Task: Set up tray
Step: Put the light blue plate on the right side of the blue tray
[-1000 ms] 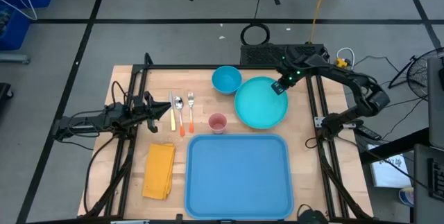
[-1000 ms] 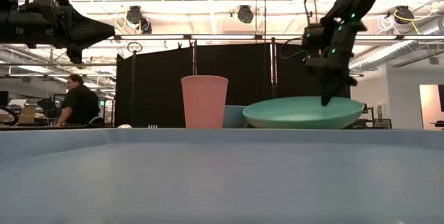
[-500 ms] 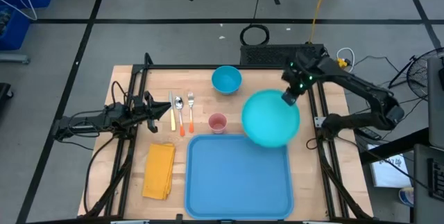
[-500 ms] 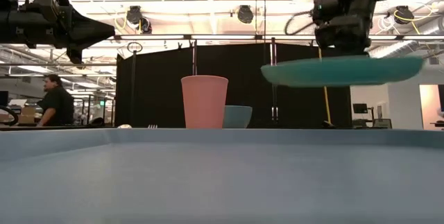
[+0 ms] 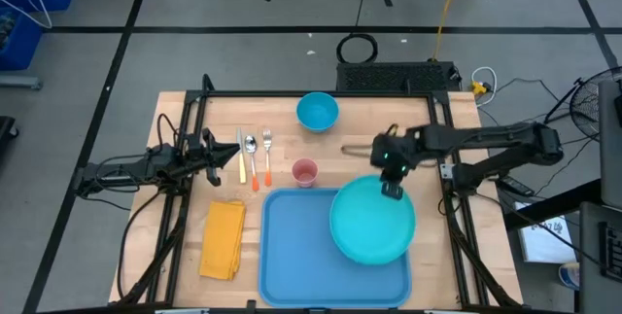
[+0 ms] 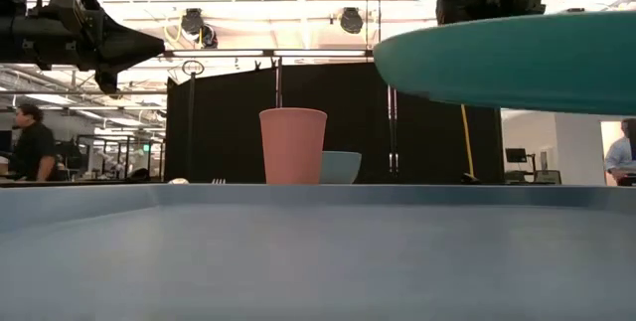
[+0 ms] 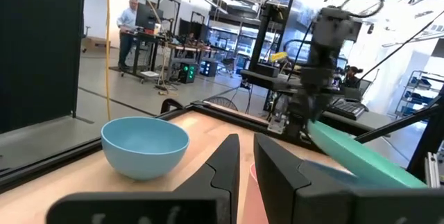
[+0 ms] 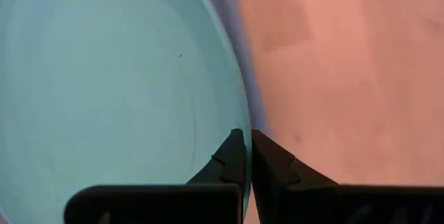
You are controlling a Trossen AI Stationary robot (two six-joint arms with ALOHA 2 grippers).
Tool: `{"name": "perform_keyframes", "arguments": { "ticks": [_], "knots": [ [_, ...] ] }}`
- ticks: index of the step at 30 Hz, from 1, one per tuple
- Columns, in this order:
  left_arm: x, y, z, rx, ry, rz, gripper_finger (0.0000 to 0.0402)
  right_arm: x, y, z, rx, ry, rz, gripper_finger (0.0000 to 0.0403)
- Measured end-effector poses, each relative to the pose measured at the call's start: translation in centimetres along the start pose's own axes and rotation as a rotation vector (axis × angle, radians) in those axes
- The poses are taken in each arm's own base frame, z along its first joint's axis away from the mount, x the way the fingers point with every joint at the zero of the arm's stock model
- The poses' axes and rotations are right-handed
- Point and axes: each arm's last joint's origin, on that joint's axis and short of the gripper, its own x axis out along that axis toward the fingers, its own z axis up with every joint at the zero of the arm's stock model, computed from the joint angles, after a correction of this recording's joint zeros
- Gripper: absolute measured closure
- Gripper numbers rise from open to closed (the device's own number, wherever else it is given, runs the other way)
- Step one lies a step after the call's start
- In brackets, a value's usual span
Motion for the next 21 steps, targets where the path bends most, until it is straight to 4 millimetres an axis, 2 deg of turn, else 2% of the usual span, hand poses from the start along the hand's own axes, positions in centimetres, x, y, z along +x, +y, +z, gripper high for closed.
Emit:
{"name": "perform_keyframes", "arguments": {
  "ticks": [4,14,21],
  "knots": [
    [0.0,0.0,0.0,-0.008,0.003,0.0,0.0355,2.3,1.4,0.6,-0.026,0.05,-0.007,0.0403],
    [0.0,0.0,0.0,-0.006,0.005,0.0,0.0355,9.0,3.1,0.8,-0.081,0.28,-0.012,0.0403],
    [0.0,0.0,0.0,-0.007,0.006,0.0,0.0355,11.3,3.6,1.5,-0.135,0.238,-0.015,0.0403]
  ]
}}
